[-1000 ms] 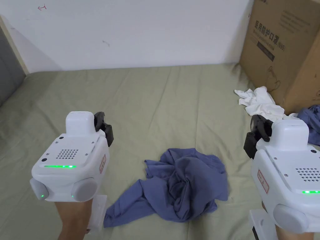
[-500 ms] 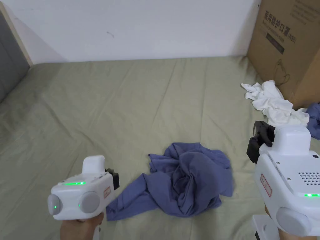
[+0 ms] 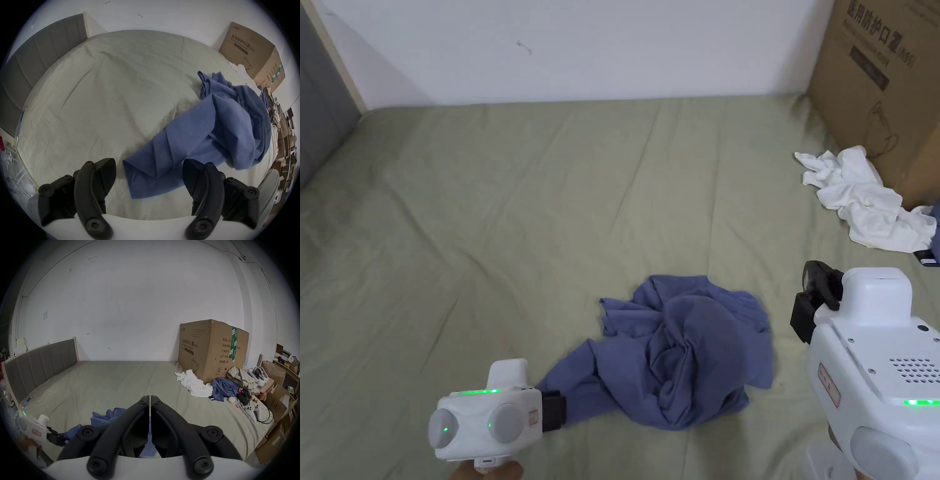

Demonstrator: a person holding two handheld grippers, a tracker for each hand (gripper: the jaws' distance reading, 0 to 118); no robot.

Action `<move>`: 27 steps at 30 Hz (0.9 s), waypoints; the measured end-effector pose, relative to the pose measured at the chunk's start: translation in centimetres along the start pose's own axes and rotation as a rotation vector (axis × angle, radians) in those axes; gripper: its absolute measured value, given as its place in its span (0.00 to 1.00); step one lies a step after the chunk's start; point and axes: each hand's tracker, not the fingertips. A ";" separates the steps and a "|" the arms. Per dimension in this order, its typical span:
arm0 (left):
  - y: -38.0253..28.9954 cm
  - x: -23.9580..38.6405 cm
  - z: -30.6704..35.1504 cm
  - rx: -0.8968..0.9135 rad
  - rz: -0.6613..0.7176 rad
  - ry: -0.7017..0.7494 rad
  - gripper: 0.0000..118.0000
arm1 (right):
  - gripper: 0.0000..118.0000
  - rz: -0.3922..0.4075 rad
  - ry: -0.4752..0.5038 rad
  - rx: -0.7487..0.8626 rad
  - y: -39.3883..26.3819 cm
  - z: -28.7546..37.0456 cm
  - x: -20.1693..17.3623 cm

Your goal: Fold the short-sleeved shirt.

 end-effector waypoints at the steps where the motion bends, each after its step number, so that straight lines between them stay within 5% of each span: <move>1: 0.1 0.3 -0.4 -0.007 -0.004 0.004 0.80 | 0.03 -0.001 0.001 -0.007 -0.1 -0.2 0.1; 5: 0.0 1.2 -1.1 -0.019 -0.049 0.037 0.74 | 0.03 0.000 0.001 -0.032 -0.6 -1.2 0.4; 7: -0.1 1.6 -0.3 0.014 -0.084 0.041 0.51 | 0.03 0.002 0.006 -0.055 -1.0 -1.9 0.6; 9: -0.1 2.1 -0.1 0.031 -0.127 0.017 0.13 | 0.03 -0.005 0.010 -0.095 -1.4 -3.2 0.9; 12: 0.1 2.2 0.4 0.033 -0.127 0.000 0.13 | 0.05 -0.005 0.019 -0.209 -2.0 -6.5 1.5; 16: 0.7 1.0 2.7 0.107 -0.015 -0.083 0.13 | 0.28 -0.035 0.052 -0.382 -3.1 -12.9 2.5; 21: 1.7 0.4 4.7 0.148 0.005 -0.118 0.13 | 0.95 -0.093 0.074 -0.605 -5.5 -21.3 3.5; 27: 2.1 0.7 4.4 0.151 0.000 -0.130 0.13 | 0.92 -0.004 0.092 -0.793 -9.1 -26.4 2.8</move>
